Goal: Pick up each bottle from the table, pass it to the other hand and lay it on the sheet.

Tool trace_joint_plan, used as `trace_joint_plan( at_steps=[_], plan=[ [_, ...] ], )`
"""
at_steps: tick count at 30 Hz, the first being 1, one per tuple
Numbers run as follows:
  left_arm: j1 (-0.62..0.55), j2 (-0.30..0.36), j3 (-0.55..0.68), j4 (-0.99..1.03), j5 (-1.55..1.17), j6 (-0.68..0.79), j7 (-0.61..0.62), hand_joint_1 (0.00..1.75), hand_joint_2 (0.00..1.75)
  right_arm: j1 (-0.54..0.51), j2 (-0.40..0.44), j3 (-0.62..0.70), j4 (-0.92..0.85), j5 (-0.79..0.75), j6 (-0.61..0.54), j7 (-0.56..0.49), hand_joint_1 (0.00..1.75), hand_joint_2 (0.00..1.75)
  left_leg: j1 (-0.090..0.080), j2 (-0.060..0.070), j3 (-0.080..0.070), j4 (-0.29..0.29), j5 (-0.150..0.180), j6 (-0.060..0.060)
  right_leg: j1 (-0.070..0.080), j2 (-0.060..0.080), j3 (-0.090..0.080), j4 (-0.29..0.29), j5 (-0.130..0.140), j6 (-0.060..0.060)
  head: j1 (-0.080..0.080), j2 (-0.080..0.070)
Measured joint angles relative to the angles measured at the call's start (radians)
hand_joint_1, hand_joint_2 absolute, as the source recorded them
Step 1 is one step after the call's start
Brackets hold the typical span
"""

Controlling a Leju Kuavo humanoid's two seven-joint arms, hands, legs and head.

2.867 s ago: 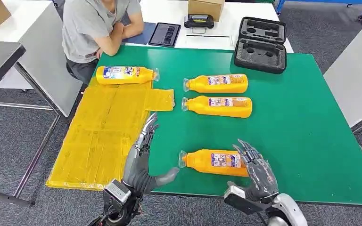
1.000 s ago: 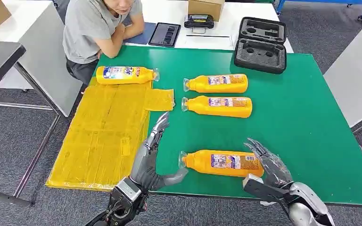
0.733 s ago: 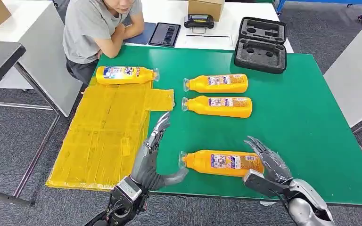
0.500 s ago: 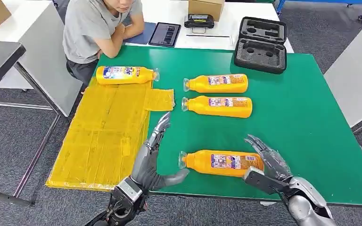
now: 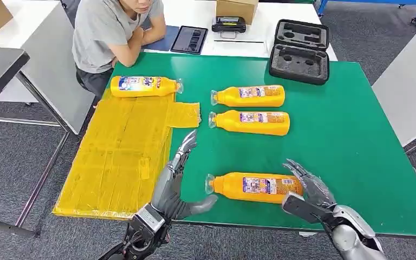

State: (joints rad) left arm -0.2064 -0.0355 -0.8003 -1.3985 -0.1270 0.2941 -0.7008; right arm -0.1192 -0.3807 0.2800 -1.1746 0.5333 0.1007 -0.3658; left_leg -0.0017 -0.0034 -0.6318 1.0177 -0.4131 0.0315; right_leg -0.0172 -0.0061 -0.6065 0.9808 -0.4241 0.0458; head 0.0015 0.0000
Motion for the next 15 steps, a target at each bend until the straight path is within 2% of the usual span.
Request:
trace_joint_plan(
  at_steps=[5, 6, 7, 15],
  plan=[
    [0.0, -0.002, 0.0, 0.0, -0.003, 0.003, 0.0, 0.0, 1.75, -0.011, 0.005, 0.008, 0.017, 0.0, 0.001, 0.0, 0.03, 1.75, 0.0, 0.0, 0.0, 0.0, 0.0, 0.0, 0.0, 0.0, 0.0, 0.0, 0.0, 0.0, 0.0, 0.0],
    [0.0, -0.002, 0.0, 0.0, -0.004, 0.003, 0.0, 0.0, 1.75, -0.014, 0.008, 0.011, 0.021, 0.0, 0.002, -0.001, 1.52, 1.75, 0.0, 0.0, 0.0, 0.0, 0.0, 0.0, 0.0, 0.0, 0.0, 0.0, 0.0, 0.0, 0.0, 0.0],
    [0.0, -0.002, 0.0, 0.0, -0.005, 0.003, 0.0, 0.0, 1.75, -0.017, 0.01, 0.013, 0.024, -0.001, 0.008, -0.003, 1.75, 1.75, 0.0, 0.0, 0.0, 0.0, 0.0, 0.0, 0.0, 0.0, 0.0, 0.0, 0.0, 0.0, 0.0, 0.0],
    [-0.001, -0.002, 0.0, 0.005, -0.01, 0.002, 0.0, 0.0, 1.75, -0.042, 0.015, 0.026, 0.05, -0.011, 0.055, -0.039, 1.75, 1.75, 0.0, 0.0, 0.0, 0.0, 0.0, 0.0, 0.0, 0.0, 0.0, 0.0, 0.0, 0.0, 0.0, 0.0]
  ],
)
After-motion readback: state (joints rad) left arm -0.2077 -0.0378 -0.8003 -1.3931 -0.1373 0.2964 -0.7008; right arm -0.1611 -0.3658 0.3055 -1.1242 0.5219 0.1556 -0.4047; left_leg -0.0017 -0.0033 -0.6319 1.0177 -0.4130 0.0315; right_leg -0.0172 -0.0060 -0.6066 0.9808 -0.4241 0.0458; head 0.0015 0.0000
